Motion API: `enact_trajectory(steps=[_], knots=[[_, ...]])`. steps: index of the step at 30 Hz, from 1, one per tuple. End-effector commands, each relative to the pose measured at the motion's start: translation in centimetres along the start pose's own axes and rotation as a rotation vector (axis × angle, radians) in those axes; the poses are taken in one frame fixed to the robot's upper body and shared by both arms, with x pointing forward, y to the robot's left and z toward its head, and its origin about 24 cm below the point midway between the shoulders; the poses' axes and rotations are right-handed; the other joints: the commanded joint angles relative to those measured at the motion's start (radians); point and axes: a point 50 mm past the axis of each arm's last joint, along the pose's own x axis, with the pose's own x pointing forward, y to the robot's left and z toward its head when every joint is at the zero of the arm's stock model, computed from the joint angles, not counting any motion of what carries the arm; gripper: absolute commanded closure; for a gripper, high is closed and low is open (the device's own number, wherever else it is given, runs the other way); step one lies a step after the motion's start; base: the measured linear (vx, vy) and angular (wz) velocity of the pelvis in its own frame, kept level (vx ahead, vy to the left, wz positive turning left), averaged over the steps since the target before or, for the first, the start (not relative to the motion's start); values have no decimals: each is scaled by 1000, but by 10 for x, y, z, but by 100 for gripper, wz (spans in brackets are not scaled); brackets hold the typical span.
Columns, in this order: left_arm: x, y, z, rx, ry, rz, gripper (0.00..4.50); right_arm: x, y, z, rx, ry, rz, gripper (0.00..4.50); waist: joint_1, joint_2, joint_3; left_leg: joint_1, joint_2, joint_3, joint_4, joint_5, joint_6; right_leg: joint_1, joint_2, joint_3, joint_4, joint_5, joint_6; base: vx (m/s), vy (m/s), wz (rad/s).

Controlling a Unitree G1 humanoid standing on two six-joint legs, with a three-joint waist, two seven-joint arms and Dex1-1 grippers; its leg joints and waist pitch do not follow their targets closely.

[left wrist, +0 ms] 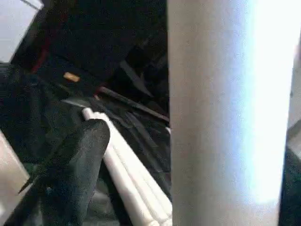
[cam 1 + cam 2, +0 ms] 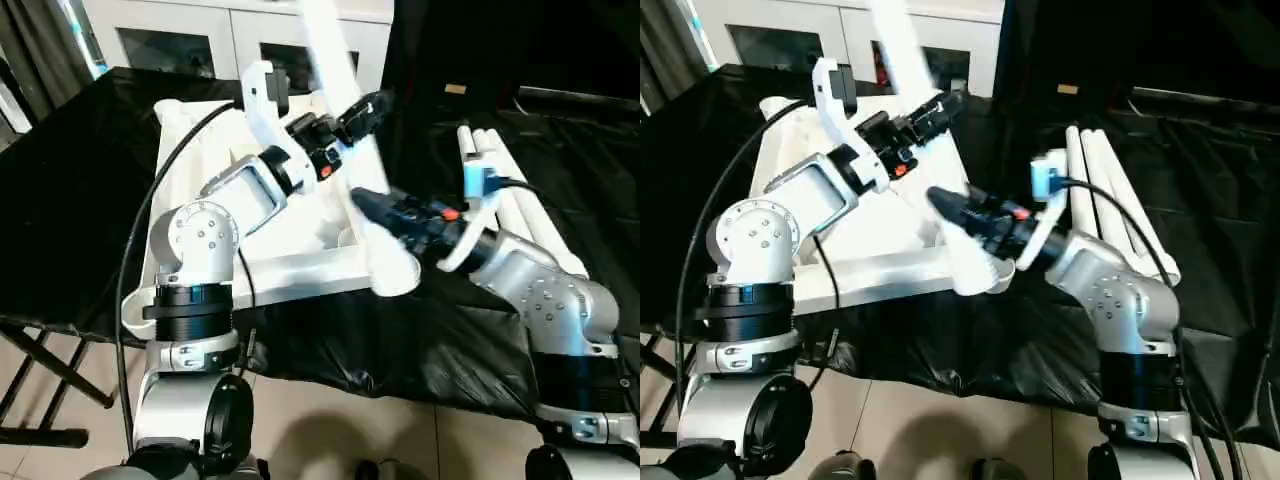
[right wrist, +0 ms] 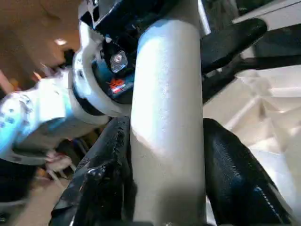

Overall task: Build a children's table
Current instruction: Pick table leg

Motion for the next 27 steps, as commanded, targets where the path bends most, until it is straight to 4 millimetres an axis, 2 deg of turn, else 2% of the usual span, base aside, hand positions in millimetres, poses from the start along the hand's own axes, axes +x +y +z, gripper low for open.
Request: enact_trajectory(steps=[1,2,4,8,12,15,18,21,23,27], knots=[[2,-3,0,15,19,33,39,10,5,7,-111,22,-49,266,0,-5,-100,11,16,-6,-72,-147,5,64,-60,29,-97,-386,-120,0,0,0],[2,-3,0,15,19,33,39,10,5,7,-111,22,-49,266,1,-4,-101,12,16,-6,-72,-145,3,62,-60,30,-96,-384,-115,0,0,0],[4,-1,0,9,8,114,66,24,9,2,-240,81,-127,266,-3,-5,-99,6,17,-7,-73,-147,-8,64,-60,29,-94,-373,-113,0,0,0],[8,2,2,-14,-45,202,88,43,20,-2,-300,77,-158,266,-4,-7,-101,9,15,-7,-73,-155,-2,63,-58,31,-96,-368,-108,0,0,0],[11,7,3,-29,-84,276,126,55,26,-1,-356,73,-202,266,-4,-3,-102,8,16,-8,-75,-147,-3,64,-57,32,-91,-313,-108,0,0,0],[12,7,5,-30,-98,292,133,59,25,2,-367,52,-241,266,-4,-2,-105,8,16,-7,-75,-136,-1,65,-58,33,-85,-268,-120,0,0,0],[11,6,7,-28,-114,309,166,62,25,4,-379,32,-267,266,-5,-2,-106,7,17,-7,-74,-113,5,68,-57,35,-77,-200,-144,0,0,0],[11,3,6,-25,-107,288,194,63,27,8,-392,25,-265,266,-3,-1,-107,9,17,-5,-73,-105,10,69,-58,36,-74,-176,-155,0,0,0],[11,3,5,-16,-103,282,212,64,28,9,-397,24,-266,266,-4,-5,-106,8,17,-5,-73,-101,13,71,-59,35,-73,-172,-158,0,0,0],[11,1,3,-11,-102,267,251,64,29,10,-407,25,-263,266,-4,-4,-106,9,18,-4,-72,-101,17,71,-59,37,-73,-172,-160,0,0,0]])
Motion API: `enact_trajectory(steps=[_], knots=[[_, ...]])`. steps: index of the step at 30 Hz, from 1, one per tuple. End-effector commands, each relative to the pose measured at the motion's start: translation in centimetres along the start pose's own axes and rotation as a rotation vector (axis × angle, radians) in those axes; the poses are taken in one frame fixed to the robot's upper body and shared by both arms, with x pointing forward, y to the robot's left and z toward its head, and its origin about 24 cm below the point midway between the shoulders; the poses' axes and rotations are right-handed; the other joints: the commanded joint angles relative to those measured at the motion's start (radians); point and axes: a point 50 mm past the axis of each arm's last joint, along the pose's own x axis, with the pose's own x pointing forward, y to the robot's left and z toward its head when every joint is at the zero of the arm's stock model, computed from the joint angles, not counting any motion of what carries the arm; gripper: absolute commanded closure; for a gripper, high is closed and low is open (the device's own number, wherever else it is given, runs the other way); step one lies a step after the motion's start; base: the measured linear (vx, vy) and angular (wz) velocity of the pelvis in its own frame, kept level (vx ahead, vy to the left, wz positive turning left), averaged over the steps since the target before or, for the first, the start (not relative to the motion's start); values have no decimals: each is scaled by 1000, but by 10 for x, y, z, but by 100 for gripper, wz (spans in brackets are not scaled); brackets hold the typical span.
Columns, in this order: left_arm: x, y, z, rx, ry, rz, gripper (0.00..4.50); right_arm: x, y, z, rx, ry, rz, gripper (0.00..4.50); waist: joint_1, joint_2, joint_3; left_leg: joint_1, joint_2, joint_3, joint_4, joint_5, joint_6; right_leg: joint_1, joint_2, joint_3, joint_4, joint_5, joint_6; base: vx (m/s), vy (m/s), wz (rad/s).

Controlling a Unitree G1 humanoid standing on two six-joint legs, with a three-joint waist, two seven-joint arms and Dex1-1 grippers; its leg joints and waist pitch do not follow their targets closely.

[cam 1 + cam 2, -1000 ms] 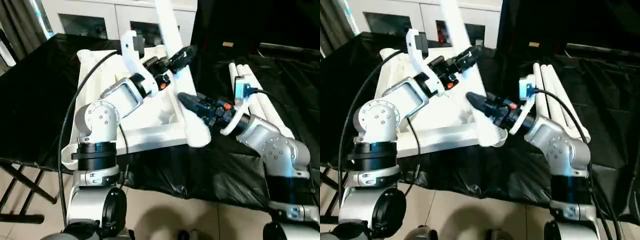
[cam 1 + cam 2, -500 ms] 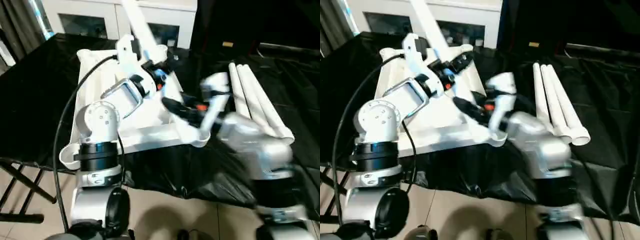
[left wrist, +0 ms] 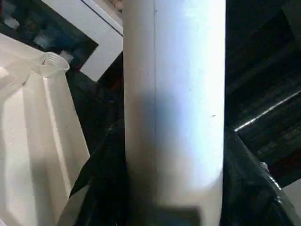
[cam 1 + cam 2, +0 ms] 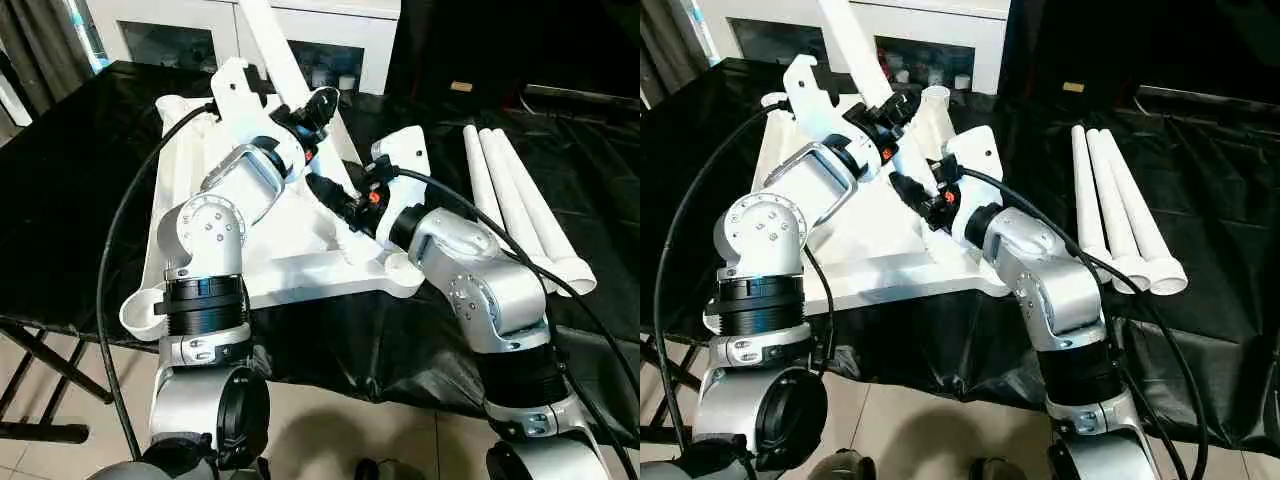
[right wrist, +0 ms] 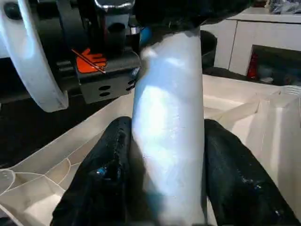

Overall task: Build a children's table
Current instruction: Pick table leg

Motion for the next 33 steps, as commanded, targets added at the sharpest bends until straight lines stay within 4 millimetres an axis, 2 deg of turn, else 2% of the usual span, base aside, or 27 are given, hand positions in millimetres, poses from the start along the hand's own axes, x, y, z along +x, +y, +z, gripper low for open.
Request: enact_trajectory(steps=[1,8,9,11,13,16,19,20,21,23,24,26,28,31,33], knots=[[1,-8,-7,14,24,-29,251,3,10,17,-46,-68,53,266,-3,-5,-105,15,18,-3,-70,-102,17,73,-59,37,-66,-178,-158,0,0,0],[0,-6,-7,53,29,-52,267,2,13,19,-30,-70,82,266,-2,-4,-105,16,17,-3,-70,-106,13,71,-59,36,-68,-204,-145,0,0,0],[-1,-5,-5,71,30,-58,267,1,12,19,-20,-67,88,210,-3,-4,-105,15,17,-4,-70,-106,12,71,-58,36,-67,-207,-143,0,0,0],[-2,-3,-3,106,34,-82,267,0,11,19,9,-61,108,196,-4,0,-105,17,17,-4,-71,-107,12,70,-57,36,-67,-208,-140,0,0,0],[-3,-2,-1,129,39,-97,267,-1,10,20,27,-58,120,190,-4,-1,-105,17,17,-3,-71,-113,9,70,-57,36,-67,-210,-140,0,0,0],[-6,-6,2,245,70,-205,267,-9,1,22,52,-21,163,156,-3,2,-105,20,18,-4,-72,-114,6,69,-56,37,-68,-215,-137,0,0,0],[-7,-9,4,264,78,-261,267,-16,-5,25,65,1,206,147,-4,3,-106,19,18,-3,-70,-106,3,72,-57,37,-64,-193,-150,0,0,0],[-7,-9,5,265,78,-265,267,-16,-5,25,66,3,209,123,-1,4,-106,20,19,-2,-70,-106,4,71,-58,38,-65,-196,-153,0,0,0],[-12,-17,7,278,103,-391,267,-26,-11,29,88,26,281,114,0,3,-106,20,18,-2,-69,-106,4,73,-58,38,-64,-196,-157,0,0,0],[-16,-24,8,281,110,-475,267,-30,-15,32,104,35,317,105,3,4,-107,21,18,-2,-69,-108,5,74,-58,38,-63,-197,-160,0,0,0],[-17,-27,9,276,111,-518,267,-32,-18,33,116,40,334,105,2,3,-108,18,19,-2,-69,-103,6,76,-59,37,-60,-180,-177,0,0,0],[-20,-31,10,266,122,-574,267,-33,-22,34,129,54,337,74,0,3,-106,17,20,-1,-68,-112,6,73,-60,37,-61,-182,-192,0,0,0],[-24,-35,10,267,134,-632,267,-34,-25,35,141,67,350,65,-2,0,-105,16,17,0,-68,-120,5,76,-60,36,-64,-214,-188,0,0,0],[-28,-40,10,260,143,-707,267,-36,-26,35,167,87,388,34,0,0,-104,20,18,1,-67,-132,0,73,-60,36,-70,-260,-179,0,0,0],[-32,-45,8,222,169,-796,267,-43,-22,34,197,114,523,31,-1,-9,-104,17,16,2,-67,-137,4,77,-58,35,-72,-277,-169,0,0,0]])
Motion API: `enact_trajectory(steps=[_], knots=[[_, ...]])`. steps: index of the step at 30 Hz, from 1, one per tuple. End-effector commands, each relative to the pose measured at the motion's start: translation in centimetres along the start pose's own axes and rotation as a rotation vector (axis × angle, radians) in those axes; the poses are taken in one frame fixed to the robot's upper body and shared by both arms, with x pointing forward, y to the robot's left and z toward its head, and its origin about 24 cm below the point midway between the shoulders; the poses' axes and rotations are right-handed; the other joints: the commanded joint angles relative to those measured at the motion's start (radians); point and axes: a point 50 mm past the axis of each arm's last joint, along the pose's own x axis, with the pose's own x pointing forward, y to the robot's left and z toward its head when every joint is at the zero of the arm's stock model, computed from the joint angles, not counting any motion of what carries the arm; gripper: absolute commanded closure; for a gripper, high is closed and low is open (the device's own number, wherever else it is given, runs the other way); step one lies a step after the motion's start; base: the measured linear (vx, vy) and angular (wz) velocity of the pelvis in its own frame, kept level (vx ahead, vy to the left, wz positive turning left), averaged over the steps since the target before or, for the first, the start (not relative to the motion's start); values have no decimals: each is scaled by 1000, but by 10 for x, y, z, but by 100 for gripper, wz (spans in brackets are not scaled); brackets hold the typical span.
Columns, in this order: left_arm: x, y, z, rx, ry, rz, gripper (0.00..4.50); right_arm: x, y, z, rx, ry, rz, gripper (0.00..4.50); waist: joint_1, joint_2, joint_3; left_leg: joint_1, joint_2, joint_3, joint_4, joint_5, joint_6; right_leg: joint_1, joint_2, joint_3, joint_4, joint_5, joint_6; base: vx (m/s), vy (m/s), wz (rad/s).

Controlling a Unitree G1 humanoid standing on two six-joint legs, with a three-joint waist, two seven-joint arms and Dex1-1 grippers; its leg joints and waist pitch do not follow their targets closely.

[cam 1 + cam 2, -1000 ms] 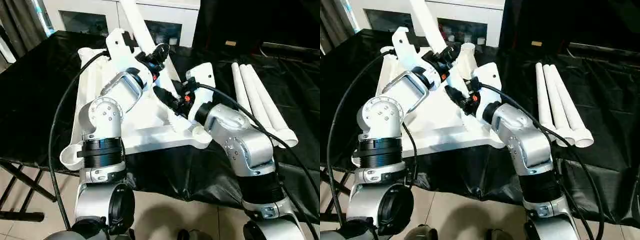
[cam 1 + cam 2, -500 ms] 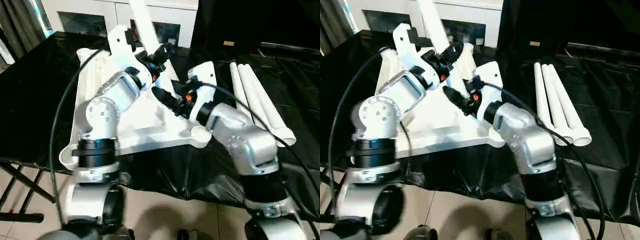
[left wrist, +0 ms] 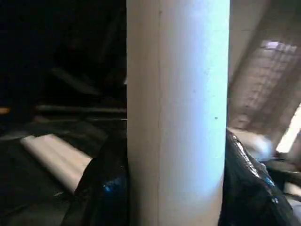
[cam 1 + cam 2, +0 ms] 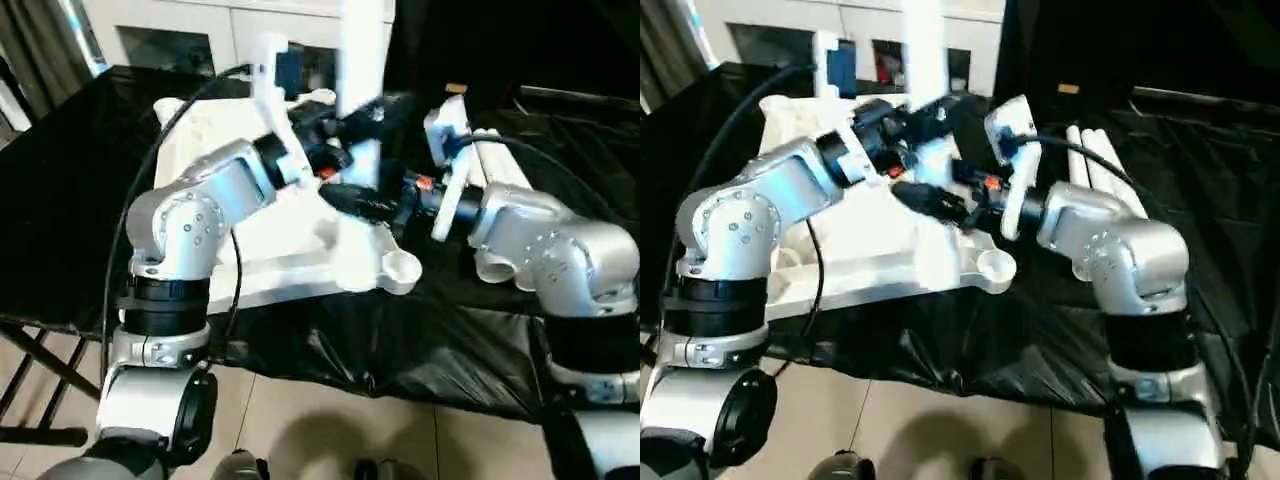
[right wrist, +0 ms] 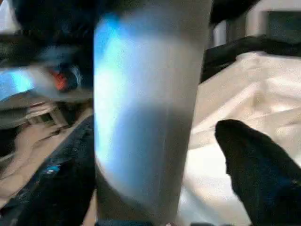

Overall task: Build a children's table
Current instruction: Pick table leg

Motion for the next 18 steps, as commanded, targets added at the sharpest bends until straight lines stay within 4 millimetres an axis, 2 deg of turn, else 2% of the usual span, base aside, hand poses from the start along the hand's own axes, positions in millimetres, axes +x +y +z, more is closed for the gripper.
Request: enact_trajectory(steps=[1,3,7,8,9,18], knots=[[2,-9,3,-13,2,-93,267,-3,8,2,12,21,126,31,2,-6,-103,17,17,1,-66,-145,6,74,-59,35,-75,-301,-162,0,0,0],[2,-10,2,-19,13,-124,267,-6,10,-1,12,52,169,31,3,-11,-103,15,19,0,-67,-135,11,72,-59,34,-76,-309,-153,0,0,0],[1,-11,0,-14,32,-150,267,-9,13,-7,10,105,226,31,3,-12,-102,15,19,-2,-67,-145,6,71,-59,33,-79,-348,-139,0,0,0],[1,-11,0,-13,36,-153,267,-9,13,-8,11,110,231,31,2,-19,-102,14,19,-1,-67,-145,7,71,-60,33,-81,-357,-134,0,0,0],[1,-11,0,-13,36,-153,267,-9,13,-8,11,110,231,31,3,-15,-102,15,19,-1,-67,-143,6,69,-61,33,-80,-368,-131,0,0,0],[-2,-7,0,-18,42,-141,267,-13,6,-12,-25,159,196,31,3,-17,-102,15,18,-2,-66,-153,-1,66,-59,30,-85,-405,-110,0,0,0]])
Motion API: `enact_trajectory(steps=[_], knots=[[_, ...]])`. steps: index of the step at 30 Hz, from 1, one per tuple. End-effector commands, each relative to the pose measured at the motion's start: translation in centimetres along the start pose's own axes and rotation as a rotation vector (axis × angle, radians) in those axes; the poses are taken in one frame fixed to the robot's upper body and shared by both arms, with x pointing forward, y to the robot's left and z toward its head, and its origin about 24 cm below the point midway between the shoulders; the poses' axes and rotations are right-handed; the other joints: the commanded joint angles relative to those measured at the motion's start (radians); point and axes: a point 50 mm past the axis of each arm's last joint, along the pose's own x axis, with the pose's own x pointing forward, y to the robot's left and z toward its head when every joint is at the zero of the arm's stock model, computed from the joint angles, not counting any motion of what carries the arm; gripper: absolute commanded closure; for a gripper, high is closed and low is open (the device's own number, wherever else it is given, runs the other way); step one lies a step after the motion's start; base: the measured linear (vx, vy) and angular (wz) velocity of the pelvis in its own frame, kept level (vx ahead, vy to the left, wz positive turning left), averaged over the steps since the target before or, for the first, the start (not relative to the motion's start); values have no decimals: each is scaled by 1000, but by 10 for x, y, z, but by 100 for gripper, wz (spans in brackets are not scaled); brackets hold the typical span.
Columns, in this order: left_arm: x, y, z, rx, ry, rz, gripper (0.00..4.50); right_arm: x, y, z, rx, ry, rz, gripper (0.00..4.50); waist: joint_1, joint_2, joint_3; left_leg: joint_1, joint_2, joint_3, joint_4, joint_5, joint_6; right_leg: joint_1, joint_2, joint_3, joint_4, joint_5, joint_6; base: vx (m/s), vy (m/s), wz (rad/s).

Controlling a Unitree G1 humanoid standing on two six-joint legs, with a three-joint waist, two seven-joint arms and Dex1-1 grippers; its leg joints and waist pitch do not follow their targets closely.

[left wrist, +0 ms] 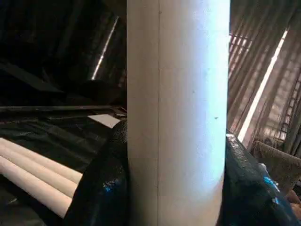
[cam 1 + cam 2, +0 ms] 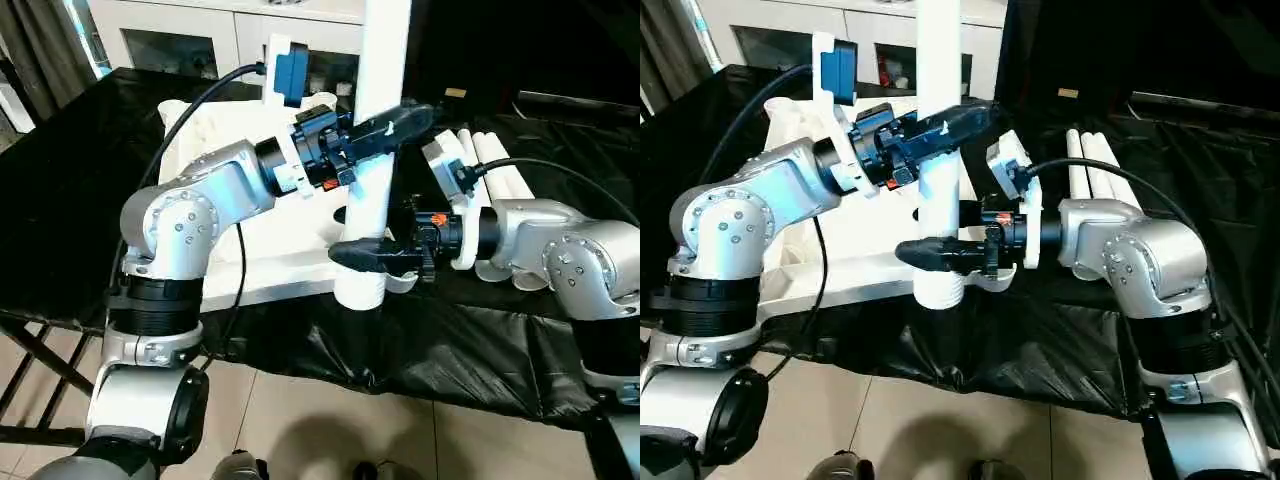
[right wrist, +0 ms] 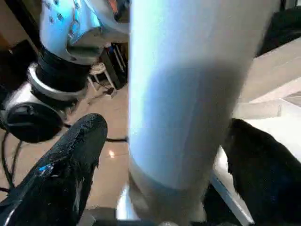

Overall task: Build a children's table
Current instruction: Pick table leg

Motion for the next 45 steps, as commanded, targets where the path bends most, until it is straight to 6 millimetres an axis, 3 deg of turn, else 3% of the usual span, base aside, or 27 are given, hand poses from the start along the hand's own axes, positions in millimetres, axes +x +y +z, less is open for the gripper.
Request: enact_trajectory(steps=[1,9,10,17,25,33,45], knots=[[1,-1,2,4,6,-14,267,-2,-1,1,-19,7,-8,31,2,-12,-101,15,18,-2,-66,-153,1,65,-59,30,-84,-399,-116,0,0,0],[2,1,2,1,7,-15,267,-4,-3,-1,-25,16,-29,31,2,-9,-103,13,18,-3,-66,-142,7,69,-58,30,-79,-354,-135,0,0,0],[2,1,2,1,7,-15,267,-4,-3,-1,-25,17,-29,58,2,-9,-103,14,18,-3,-66,-142,7,69,-58,30,-78,-350,-138,0,0,0],[2,1,2,2,3,-14,267,-2,-3,-6,-20,27,-27,108,1,-7,-103,15,19,-2,-66,-142,10,70,-57,31,-75,-321,-158,0,0,0],[3,0,4,3,-3,-17,267,1,-4,-9,-11,30,-22,156,2,-7,-102,15,19,-3,-66,-152,6,69,-58,31,-78,-349,-150,0,0,0],[5,-2,4,-4,-11,-28,267,4,-3,-12,-2,30,-13,240,2,-5,-103,15,19,-3,-66,-153,4,69,-57,30,-78,-342,-150,0,0,0],[7,-2,5,-4,-3,-40,268,5,-4,-14,4,27,-22,261,3,-1,-104,16,19,-4,-66,-154,4,71,-57,30,-75,-314,-167,0,0,0]])
